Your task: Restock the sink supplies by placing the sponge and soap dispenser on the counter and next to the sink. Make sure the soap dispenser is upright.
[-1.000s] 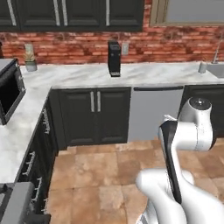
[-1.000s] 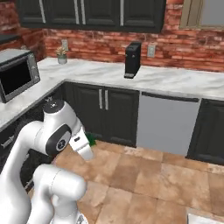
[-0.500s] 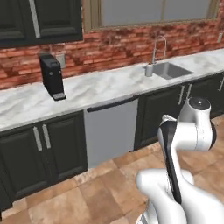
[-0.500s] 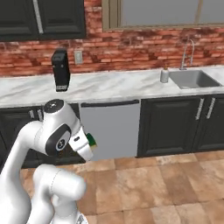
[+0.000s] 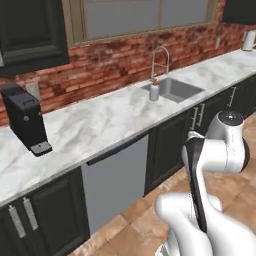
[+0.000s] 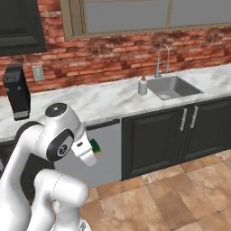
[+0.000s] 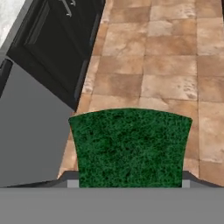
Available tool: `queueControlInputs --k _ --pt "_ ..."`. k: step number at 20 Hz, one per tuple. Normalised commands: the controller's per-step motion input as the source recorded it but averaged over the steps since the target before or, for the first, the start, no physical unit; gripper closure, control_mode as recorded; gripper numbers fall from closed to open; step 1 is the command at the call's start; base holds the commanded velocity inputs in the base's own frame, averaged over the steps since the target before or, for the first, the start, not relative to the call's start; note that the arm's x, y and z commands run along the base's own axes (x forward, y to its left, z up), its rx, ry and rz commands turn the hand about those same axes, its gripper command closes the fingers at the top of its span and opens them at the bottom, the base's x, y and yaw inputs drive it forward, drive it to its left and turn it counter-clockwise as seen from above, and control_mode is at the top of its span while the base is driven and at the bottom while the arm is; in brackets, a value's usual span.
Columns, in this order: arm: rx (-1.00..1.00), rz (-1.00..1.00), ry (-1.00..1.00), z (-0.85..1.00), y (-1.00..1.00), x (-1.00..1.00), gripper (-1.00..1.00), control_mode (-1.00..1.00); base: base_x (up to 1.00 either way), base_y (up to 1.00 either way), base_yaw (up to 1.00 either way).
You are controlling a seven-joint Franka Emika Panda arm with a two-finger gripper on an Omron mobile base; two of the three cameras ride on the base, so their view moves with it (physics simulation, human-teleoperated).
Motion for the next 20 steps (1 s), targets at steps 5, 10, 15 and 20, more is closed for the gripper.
queueControlInputs --k 5,10,15,20 --pt "0.00 0.00 0.00 0.00 0.00 0.00 1.00 1.00 1.00 -0.38 -0.14" --pt "0.00 0.00 0.00 0.00 0.00 0.00 1.00 1.00 1.00 -0.59 -0.01" --pt "0.00 0.00 0.00 0.00 0.00 0.00 1.00 1.00 1.00 -0.13 0.08" --pt "0.00 0.00 0.00 0.00 0.00 0.00 1.00 1.00 0.83 0.01 0.24"
